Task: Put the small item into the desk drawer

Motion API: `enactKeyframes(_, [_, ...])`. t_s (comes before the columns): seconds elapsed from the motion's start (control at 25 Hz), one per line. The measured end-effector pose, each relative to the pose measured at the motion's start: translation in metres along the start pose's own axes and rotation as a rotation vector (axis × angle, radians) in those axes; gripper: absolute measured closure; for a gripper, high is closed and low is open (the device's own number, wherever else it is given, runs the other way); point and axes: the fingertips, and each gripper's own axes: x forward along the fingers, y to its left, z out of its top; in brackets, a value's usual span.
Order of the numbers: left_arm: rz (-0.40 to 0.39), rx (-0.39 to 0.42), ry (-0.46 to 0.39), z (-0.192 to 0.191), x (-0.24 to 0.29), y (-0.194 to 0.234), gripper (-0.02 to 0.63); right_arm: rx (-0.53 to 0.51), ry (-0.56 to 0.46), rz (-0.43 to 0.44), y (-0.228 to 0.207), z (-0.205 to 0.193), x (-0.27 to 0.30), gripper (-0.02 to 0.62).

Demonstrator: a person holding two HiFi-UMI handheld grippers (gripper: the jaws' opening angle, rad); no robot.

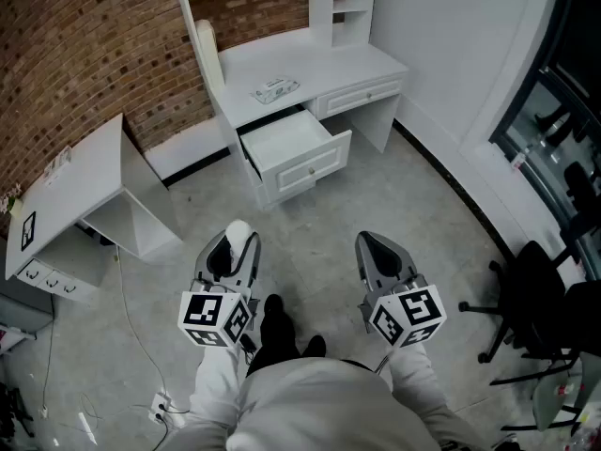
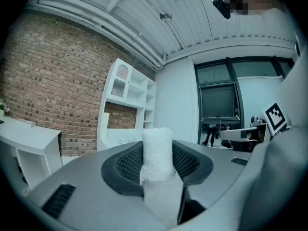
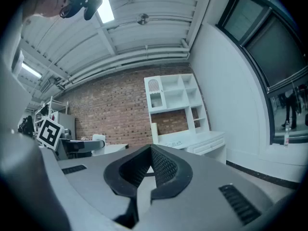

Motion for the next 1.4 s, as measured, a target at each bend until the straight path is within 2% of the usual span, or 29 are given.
enactKeyframes(0.24, [0.002,-0.008,0.007,-0.006,0.005,-0.004,0.422,0.026,-0.011,0.031,-0.002,-0.001,0.000,0.569])
enactKeyframes(0.68, [0.024,-0.024,0.019,-0.006,0.036,0.005,0.422,0.073,-0.001,0.027,-0.026,-0.002,0.017,0.568])
enactKeyframes(1.04, [0.003,0.000,0.035,-0.005,0.093,0.016,0.420,0.072,0.001,0.012,-0.057,0.004,0.049,0.568])
enactKeyframes(1.4, [-0.036,0.011,0.039,-0.007,0.165,0.039,0.420,0.069,0.005,-0.023,-0.092,0.007,0.108,0.568])
